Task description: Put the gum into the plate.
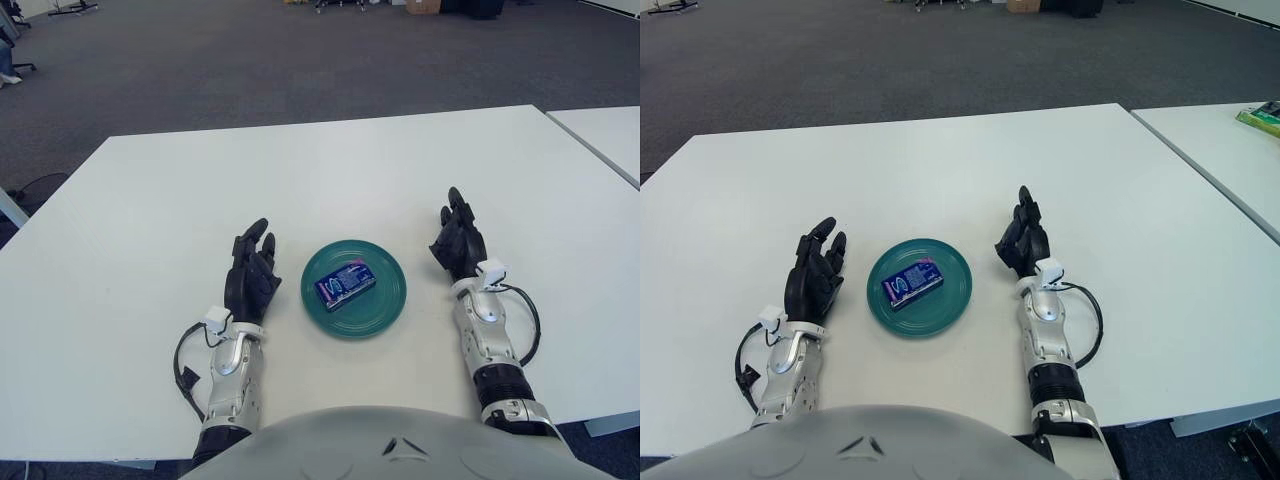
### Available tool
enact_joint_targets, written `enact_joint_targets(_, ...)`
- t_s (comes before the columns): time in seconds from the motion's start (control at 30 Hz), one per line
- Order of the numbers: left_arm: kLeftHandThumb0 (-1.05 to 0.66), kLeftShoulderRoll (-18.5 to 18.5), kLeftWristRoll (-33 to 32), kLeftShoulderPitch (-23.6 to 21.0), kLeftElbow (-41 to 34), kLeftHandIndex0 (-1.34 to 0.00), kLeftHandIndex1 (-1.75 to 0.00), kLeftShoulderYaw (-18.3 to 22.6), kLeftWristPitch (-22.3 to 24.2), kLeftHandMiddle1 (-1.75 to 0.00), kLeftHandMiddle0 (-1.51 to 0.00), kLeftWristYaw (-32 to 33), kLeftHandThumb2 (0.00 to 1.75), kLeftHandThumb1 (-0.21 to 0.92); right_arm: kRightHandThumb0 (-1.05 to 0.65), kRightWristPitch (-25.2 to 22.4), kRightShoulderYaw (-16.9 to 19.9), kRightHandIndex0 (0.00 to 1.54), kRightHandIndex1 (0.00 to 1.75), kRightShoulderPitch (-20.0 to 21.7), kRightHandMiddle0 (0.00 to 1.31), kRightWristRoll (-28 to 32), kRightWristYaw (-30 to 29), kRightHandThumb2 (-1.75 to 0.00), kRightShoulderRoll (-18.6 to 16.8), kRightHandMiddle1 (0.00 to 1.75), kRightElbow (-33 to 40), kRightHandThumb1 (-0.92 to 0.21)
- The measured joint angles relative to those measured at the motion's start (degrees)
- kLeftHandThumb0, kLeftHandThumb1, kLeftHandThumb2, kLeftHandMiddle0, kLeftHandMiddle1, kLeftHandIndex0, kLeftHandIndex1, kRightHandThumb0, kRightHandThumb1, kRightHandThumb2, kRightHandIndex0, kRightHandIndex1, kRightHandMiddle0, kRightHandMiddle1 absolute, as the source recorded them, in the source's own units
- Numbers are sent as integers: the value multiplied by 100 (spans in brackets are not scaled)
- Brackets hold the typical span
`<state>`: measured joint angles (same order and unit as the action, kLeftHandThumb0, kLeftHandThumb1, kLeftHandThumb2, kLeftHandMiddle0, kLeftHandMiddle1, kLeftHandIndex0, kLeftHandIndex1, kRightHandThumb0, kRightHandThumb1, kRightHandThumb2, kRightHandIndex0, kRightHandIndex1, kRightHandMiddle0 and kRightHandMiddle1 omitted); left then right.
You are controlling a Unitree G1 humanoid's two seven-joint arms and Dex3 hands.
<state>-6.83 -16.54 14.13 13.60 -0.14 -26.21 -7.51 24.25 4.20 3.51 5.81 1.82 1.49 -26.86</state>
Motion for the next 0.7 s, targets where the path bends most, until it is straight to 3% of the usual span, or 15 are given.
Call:
enact_joint_targets(0.3, -97, 1, 24, 0, 2, 0, -66, -4, -4, -1, -29, 1, 98, 92, -94, -409, 23, 0, 0, 17, 0, -41, -149, -107, -29, 0, 21, -92)
enact_joint_targets(0.7, -90, 7, 308, -9, 25, 0, -49, -19, -73, 0, -22, 103, 98, 92, -94, -1062, 37, 0, 0, 105, 0, -37, -163, -103, -27, 0, 226, -92)
